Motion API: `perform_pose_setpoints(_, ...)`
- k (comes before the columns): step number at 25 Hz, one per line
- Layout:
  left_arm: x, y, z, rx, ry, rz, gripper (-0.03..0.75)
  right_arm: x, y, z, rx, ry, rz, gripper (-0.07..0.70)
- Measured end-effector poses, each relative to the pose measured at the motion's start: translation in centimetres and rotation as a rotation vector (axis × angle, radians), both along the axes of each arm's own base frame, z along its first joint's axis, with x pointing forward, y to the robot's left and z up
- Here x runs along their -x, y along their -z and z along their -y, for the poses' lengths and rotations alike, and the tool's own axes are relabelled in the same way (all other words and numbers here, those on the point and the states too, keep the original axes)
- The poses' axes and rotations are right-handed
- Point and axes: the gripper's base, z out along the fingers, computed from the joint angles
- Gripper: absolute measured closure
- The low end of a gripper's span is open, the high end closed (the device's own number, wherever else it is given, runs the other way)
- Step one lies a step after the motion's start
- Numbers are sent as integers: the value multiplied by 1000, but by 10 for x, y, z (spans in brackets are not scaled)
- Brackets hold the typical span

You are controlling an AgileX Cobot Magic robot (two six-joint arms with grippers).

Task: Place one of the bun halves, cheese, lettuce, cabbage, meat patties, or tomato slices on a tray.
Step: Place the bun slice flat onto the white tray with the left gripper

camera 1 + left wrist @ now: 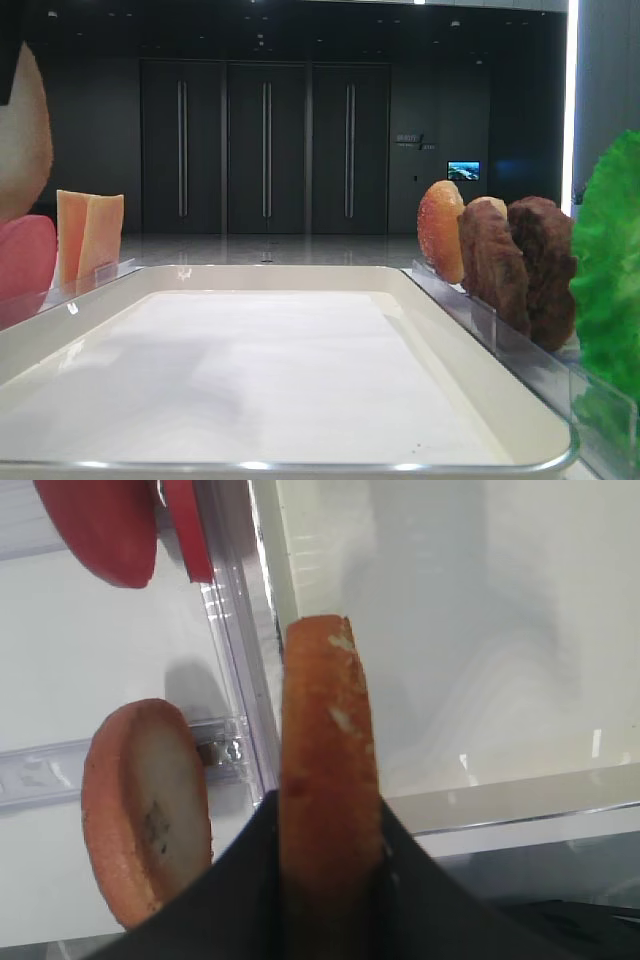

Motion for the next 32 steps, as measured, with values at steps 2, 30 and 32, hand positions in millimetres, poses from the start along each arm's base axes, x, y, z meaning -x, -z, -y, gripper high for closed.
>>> perform_pose_setpoints(2,1,-2,-1,1,7,3,577,0,0,0,0,0,0,376)
perform_pose_setpoints(30,29,40,-23,388,35,100,579,0,0,0,0,0,0,376)
perform_pose_setpoints(32,25,42,-28,485,21,103,579,0,0,0,0,0,0,376)
